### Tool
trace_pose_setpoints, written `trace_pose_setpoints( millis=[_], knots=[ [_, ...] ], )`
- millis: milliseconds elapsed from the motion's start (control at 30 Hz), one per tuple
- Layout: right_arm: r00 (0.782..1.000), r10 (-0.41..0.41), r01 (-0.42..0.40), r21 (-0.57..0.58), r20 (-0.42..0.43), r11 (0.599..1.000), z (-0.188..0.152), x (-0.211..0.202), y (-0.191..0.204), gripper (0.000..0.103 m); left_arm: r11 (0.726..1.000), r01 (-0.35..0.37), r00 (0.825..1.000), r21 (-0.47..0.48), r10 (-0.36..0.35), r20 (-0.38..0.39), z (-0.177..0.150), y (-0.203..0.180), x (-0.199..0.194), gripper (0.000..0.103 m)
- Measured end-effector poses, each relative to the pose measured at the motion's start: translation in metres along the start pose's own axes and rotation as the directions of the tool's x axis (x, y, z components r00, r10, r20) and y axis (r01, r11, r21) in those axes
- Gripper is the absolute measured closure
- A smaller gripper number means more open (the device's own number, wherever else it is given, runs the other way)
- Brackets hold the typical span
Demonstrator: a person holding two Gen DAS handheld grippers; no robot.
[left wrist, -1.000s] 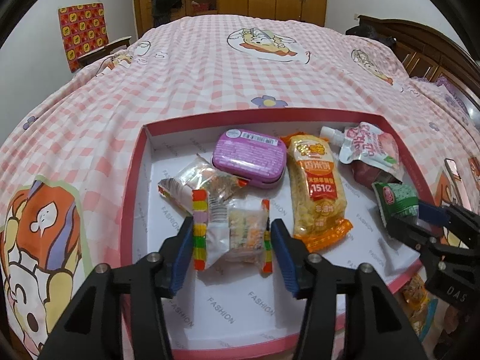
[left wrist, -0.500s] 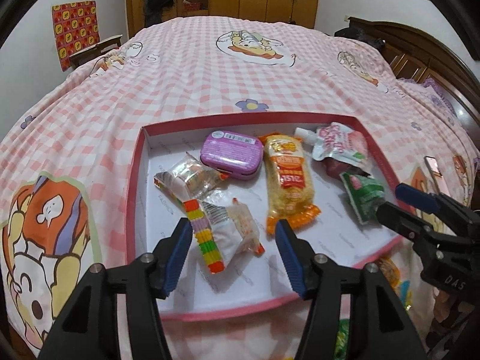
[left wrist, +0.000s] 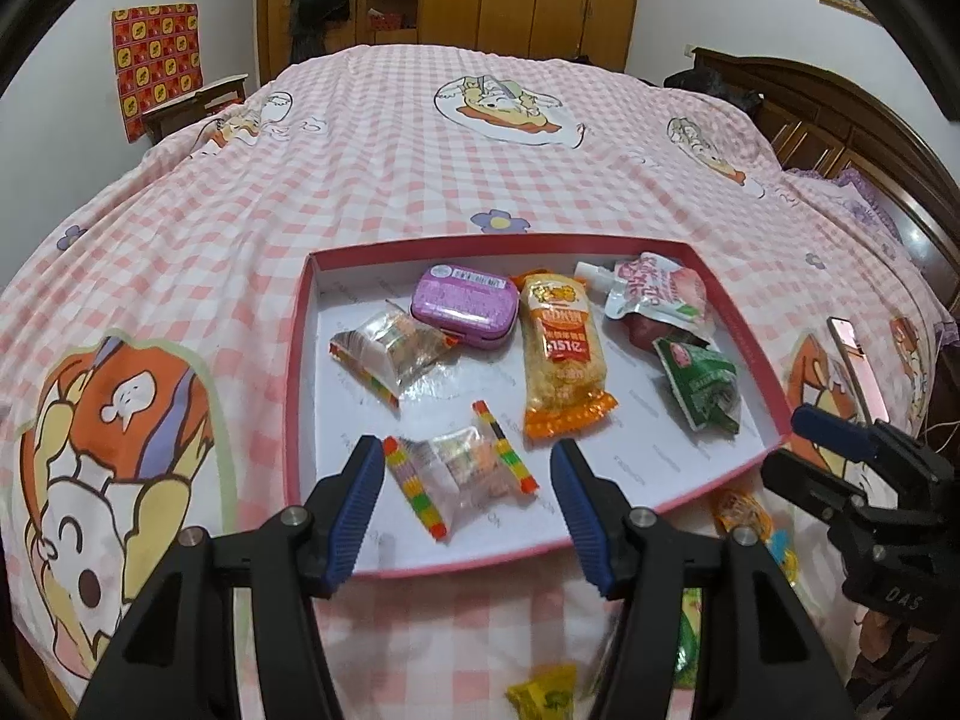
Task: Organize snacks
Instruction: 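Withdraw both grippers from the box toward the remaining snacks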
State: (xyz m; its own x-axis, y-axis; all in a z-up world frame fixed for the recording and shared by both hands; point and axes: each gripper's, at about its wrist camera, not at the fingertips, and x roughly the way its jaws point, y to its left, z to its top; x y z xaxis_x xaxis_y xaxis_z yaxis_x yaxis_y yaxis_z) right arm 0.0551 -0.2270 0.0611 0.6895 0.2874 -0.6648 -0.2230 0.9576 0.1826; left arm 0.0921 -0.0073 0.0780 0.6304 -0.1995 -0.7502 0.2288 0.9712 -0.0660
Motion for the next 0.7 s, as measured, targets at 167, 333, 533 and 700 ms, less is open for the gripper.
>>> trace_pose_setpoints(
  millis=[167, 333, 533, 700],
  knots=[
    [1.0, 0.022, -0.022, 0.016, -0.01, 1.0, -0.008, -0.006, 0.0, 0.041, 1.0, 0.01, 1.0, -0.004, -0.01, -0.009, -0.01, -0.002, -0.012, 0.042],
    [0.999, 0.021, -0.021, 0.015, -0.027, 1.0, -0.018, -0.01, 0.002, 0.041, 0.999, 0.027, 0.999, -0.02, -0.027, -0.019, -0.023, -0.002, -0.021, 0.042],
    [0.999, 0.026, -0.025, 0.022, -0.042, 0.999, -0.03, -0.016, 0.003, 0.041, 0.999, 0.035, 0.999, -0.024, -0.036, -0.033, -0.038, 0.0, -0.029, 0.042],
    [0.998, 0.03, -0.029, 0.023, -0.049, 0.999, -0.037, -0.02, 0.004, 0.041, 0.998, 0.041, 0.998, -0.038, -0.043, -0.051, -0.049, 0.005, -0.032, 0.042]
  ],
)
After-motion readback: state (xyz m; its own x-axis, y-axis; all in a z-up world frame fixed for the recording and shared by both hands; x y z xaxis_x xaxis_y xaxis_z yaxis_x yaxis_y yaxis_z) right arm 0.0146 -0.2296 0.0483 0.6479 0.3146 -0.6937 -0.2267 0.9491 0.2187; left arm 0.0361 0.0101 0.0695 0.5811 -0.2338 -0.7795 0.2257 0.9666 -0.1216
